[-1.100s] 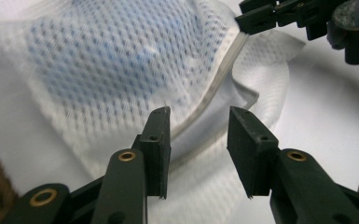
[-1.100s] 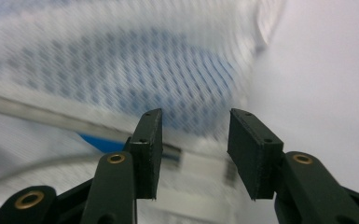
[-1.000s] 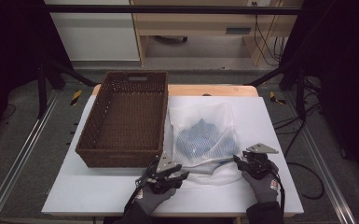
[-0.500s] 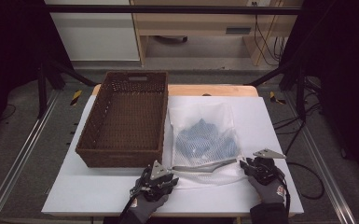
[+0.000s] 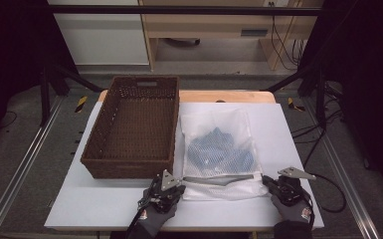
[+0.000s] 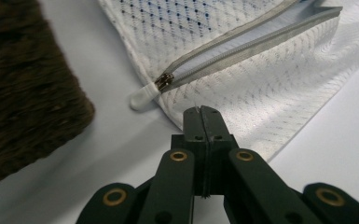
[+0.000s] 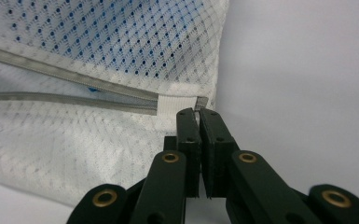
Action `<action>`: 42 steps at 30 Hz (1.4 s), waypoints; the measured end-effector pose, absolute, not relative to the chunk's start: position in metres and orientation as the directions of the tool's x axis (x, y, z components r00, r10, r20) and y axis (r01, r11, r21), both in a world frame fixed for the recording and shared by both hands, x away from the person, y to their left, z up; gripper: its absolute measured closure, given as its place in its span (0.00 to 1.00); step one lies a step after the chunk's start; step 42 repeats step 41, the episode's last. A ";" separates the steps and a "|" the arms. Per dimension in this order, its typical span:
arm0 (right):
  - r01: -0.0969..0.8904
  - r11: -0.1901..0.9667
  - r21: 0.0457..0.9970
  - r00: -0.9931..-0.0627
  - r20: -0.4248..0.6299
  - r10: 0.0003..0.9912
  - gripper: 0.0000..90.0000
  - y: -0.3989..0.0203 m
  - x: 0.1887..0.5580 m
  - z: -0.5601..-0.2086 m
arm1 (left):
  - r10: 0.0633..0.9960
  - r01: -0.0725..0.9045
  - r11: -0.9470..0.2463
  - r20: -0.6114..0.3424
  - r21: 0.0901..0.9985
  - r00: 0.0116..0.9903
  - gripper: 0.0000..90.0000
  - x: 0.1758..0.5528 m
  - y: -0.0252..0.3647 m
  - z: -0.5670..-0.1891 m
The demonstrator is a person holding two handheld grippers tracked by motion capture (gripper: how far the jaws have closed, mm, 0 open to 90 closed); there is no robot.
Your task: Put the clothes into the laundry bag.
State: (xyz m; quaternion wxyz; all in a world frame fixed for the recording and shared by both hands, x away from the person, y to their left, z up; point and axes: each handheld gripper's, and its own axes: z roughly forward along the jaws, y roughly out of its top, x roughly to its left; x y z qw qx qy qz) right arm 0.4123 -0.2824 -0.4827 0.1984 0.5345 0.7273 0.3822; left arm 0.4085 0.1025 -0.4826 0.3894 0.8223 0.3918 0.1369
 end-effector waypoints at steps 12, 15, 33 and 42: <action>0.588 0.144 0.796 -0.364 0.102 0.926 0.80 -0.285 0.400 -0.486 | 0.747 0.512 -0.353 -0.093 0.783 0.658 0.95 0.408 0.116 -0.482; 0.548 0.143 0.824 -0.371 0.086 0.924 0.66 -0.283 0.400 -0.485 | 0.741 0.490 -0.337 -0.095 0.804 0.665 0.87 0.406 0.121 -0.477; 0.480 0.125 0.868 -0.350 0.059 0.935 0.15 -0.291 0.409 -0.481 | 0.753 0.425 -0.281 -0.077 0.860 0.653 0.39 0.399 0.166 -0.467; 0.503 0.125 0.855 -0.348 0.068 0.935 0.13 -0.294 0.408 -0.485 | 0.777 0.449 -0.269 -0.083 0.852 0.624 0.35 0.401 0.187 -0.469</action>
